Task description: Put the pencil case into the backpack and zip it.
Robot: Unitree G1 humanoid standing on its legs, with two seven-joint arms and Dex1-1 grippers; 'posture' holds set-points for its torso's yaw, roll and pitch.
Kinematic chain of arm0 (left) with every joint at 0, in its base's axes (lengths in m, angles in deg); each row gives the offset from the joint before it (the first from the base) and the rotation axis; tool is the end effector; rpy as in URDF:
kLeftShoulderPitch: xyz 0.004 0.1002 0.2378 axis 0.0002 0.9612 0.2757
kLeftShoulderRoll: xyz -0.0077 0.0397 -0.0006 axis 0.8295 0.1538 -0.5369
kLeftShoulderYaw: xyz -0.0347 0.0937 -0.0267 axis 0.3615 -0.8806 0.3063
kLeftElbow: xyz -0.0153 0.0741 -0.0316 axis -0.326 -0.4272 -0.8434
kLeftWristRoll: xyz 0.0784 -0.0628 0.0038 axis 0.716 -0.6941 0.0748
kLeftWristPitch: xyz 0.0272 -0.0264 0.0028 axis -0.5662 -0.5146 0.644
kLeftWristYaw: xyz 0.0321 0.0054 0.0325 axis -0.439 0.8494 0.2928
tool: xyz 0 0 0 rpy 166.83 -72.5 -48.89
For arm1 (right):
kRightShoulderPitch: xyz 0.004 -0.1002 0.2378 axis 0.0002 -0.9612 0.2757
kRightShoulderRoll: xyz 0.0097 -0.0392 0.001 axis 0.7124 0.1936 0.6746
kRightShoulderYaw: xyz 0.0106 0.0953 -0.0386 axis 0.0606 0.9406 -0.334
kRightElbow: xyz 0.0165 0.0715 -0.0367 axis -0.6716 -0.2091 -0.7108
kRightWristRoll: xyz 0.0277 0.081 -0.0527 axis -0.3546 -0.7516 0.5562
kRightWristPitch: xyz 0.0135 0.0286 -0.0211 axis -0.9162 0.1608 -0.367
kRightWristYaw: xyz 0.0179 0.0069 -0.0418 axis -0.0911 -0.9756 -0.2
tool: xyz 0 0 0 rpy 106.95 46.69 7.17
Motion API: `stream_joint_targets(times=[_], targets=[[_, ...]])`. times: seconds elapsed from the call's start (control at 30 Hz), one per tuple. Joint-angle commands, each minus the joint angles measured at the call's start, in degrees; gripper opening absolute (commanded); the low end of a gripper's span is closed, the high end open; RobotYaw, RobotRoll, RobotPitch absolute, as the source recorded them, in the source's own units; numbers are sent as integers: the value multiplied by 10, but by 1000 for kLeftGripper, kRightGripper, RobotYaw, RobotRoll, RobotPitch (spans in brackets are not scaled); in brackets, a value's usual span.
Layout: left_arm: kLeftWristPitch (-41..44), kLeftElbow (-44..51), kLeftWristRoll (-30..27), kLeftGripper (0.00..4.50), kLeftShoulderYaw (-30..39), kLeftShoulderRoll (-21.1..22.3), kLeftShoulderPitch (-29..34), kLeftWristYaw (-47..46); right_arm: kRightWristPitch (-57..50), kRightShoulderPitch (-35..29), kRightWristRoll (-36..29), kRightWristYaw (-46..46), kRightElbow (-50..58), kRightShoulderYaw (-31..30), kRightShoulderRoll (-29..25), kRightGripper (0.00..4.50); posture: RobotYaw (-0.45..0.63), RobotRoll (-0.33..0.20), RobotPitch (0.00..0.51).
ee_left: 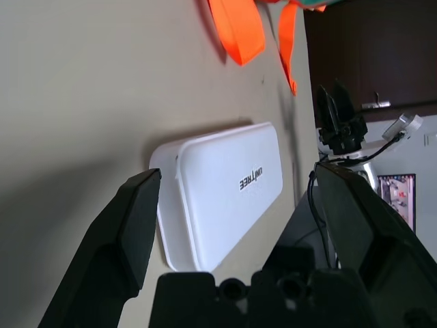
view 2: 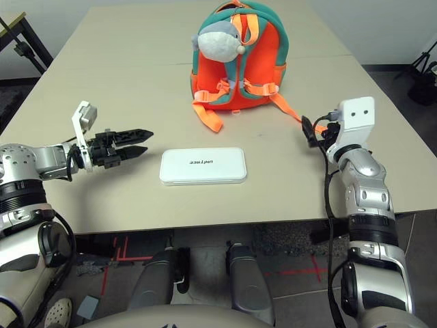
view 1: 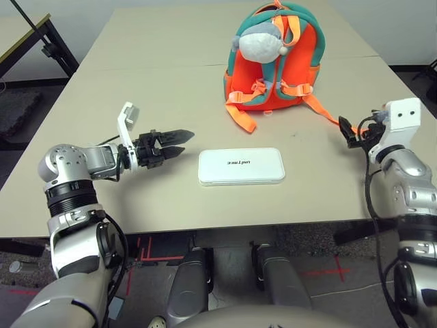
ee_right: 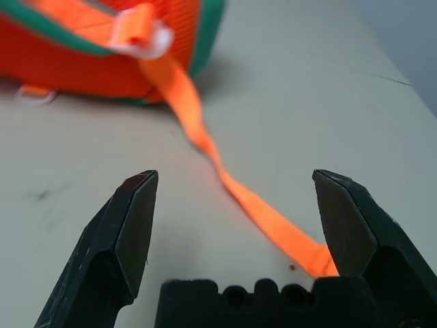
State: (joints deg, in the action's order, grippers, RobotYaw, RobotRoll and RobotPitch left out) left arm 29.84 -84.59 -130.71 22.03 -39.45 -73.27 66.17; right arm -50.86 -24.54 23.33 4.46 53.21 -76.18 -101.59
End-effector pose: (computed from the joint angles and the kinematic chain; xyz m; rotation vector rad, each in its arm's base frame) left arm 0.2766 0.2559 0.1468 -0.8850 0.7785 -0.7280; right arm 0.2599 -0.2845 0.1287 -0.3196 0.0374 0.1766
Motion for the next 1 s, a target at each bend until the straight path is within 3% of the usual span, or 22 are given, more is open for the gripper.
stream_joint_targets(times=[0.03,0.33,0.53,0.63,0.97,1.0], targets=[[8,-20,-16,4500,-21,13,10,-1,-21,-23,16,36,47,-31,-21,4472,-169,0,131],[8,-69,-95,4500,-127,59,30,8,-40,-43,35,78,103,-63,-43,4472,-185,0,138],[8,-117,-60,4500,-112,35,16,-14,-47,-51,48,114,121,-85,-59,4472,-191,0,140],[8,-129,-39,4500,-95,18,11,-21,-38,-53,60,119,127,-96,-61,3863,-194,0,139],[8,-133,-5,4500,-88,-4,7,-9,-72,-56,57,170,164,-149,-51,50,-195,0,139],[8,-133,-2,4500,-88,-6,7,-8,-78,-56,57,177,168,-156,-51,50,-194,0,139]])
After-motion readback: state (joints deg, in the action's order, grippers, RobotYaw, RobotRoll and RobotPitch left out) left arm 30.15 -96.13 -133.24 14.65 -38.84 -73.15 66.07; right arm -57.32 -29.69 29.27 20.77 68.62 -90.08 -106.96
